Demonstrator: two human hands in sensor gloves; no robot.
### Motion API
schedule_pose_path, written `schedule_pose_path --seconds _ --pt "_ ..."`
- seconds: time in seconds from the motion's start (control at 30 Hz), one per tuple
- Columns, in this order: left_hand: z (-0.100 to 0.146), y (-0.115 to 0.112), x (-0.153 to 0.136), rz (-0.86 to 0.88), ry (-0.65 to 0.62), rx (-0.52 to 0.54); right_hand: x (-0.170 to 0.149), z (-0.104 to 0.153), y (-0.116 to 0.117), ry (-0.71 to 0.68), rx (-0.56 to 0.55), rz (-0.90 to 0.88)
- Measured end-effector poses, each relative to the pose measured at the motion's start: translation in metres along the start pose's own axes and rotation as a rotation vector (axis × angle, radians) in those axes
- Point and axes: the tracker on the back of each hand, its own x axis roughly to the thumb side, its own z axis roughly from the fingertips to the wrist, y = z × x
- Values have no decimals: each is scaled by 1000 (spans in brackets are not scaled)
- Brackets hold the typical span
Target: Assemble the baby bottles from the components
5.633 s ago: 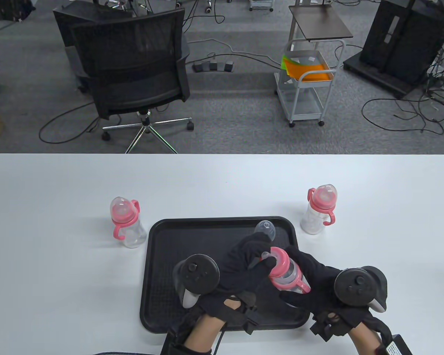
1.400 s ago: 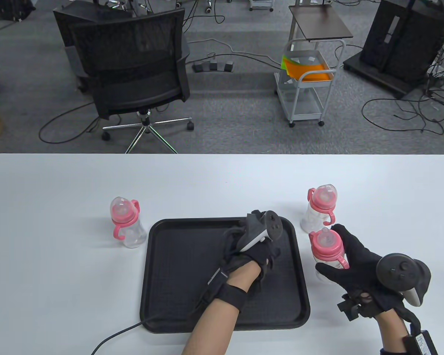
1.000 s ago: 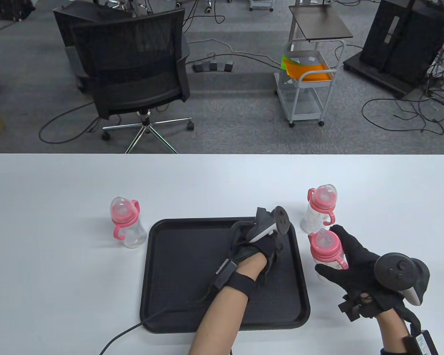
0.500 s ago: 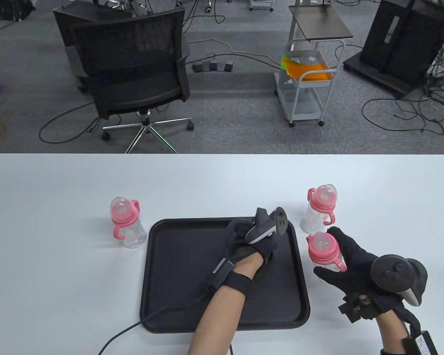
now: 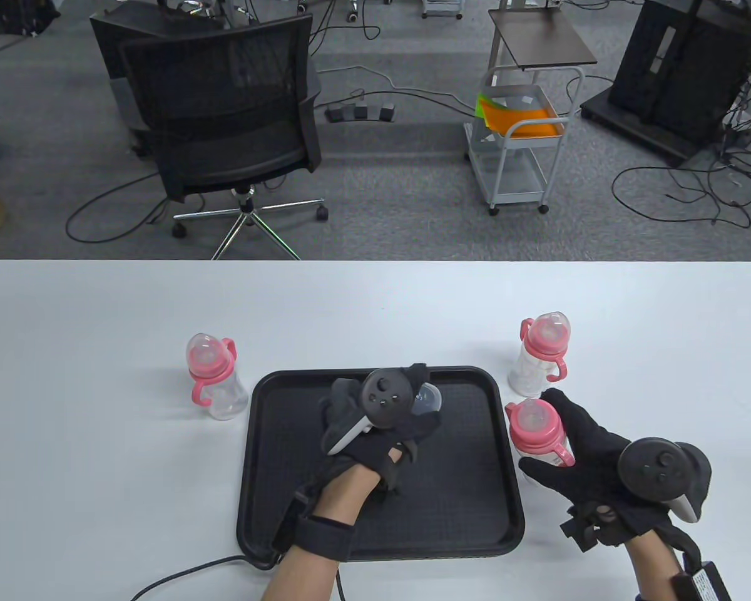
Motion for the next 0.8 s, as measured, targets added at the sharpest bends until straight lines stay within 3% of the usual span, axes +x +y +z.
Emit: schedule_pose_path --seconds 0.2,0.47,0.8 --pt "26 5 -25 281 -47 105 2 1 7 -26 -12 -35" --pt "35 8 -23 543 -293 123 3 1 12 -40 9 -59" --pt "45 5 11 547 -448 105 12 1 22 -76 63 27"
